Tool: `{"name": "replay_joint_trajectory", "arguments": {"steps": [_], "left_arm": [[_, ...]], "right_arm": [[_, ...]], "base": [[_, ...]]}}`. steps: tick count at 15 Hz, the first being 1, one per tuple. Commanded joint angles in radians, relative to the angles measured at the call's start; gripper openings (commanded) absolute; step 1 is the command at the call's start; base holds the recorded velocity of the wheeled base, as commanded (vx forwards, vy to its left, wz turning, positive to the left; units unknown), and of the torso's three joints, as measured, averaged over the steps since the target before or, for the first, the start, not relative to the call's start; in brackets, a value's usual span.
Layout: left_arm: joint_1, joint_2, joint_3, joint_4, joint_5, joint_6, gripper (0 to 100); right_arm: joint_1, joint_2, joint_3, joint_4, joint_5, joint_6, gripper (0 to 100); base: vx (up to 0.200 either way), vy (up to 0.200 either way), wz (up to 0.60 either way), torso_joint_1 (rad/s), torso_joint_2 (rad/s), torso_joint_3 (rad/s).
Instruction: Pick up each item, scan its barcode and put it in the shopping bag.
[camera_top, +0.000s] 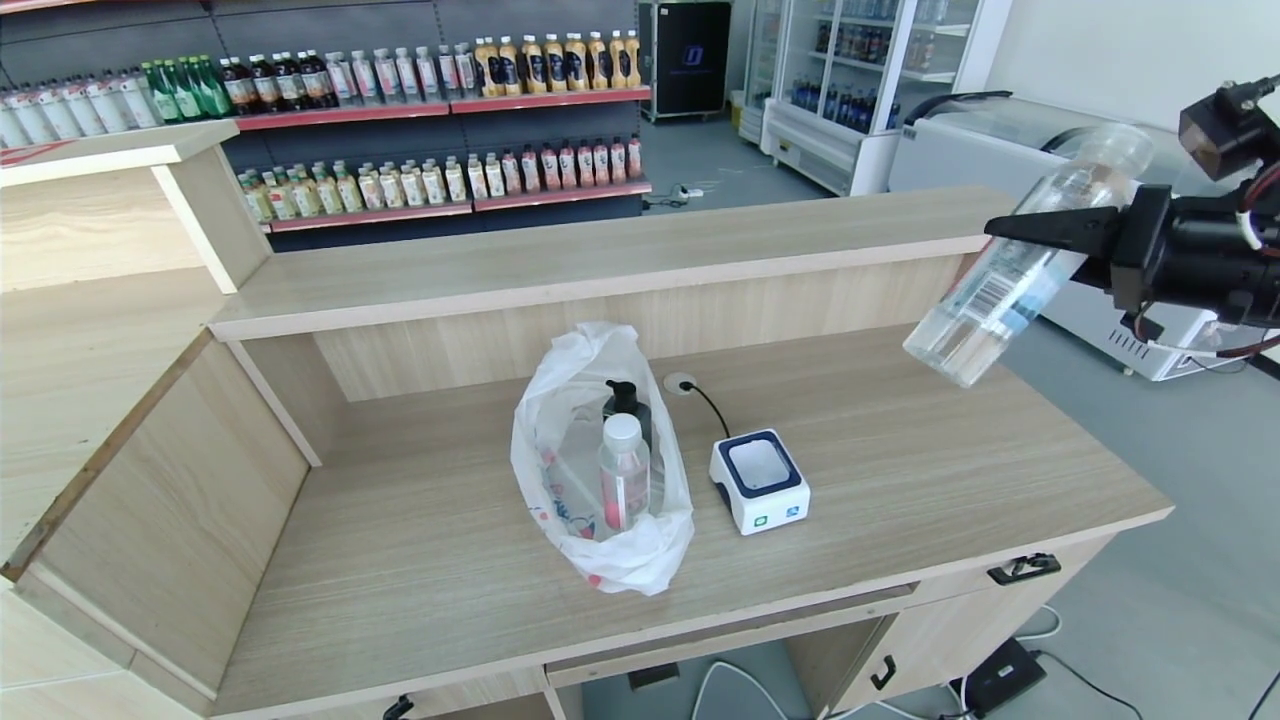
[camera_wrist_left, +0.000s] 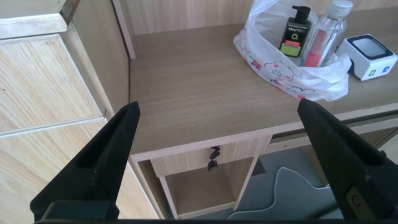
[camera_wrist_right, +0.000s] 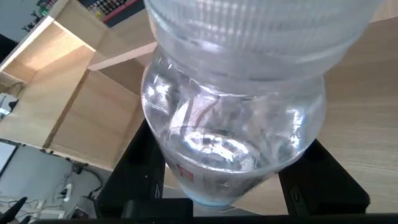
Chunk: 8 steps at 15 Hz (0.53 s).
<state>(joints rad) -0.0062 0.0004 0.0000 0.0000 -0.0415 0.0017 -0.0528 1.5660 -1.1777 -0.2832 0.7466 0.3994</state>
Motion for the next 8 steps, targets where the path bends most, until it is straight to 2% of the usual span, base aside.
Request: {"name": "replay_joint_trajectory", "arguments": {"steps": [1,4,8], "left_arm": [[0.0,0.001,0.0,0.0,0.0,0.0,100],[0.0,0.001,0.0,0.0,0.0,0.0,100],[0.0,0.001,0.0,0.0,0.0,0.0,100]], "right_arm": [[0.09,-0.109,0.035,0.002,0.0,0.05,0],[0.197,-0.193,0.116,0.045,0.008,0.064,0],[0.277,-0.334,0.184,0.15,0.007,0.03,0]], "base": [[0.0,0.0,0.0,0.0,0.0,0.0],[0.0,0.0,0.0,0.0,0.0,0.0],[0.0,0.0,0.0,0.0,0.0,0.0]]}}
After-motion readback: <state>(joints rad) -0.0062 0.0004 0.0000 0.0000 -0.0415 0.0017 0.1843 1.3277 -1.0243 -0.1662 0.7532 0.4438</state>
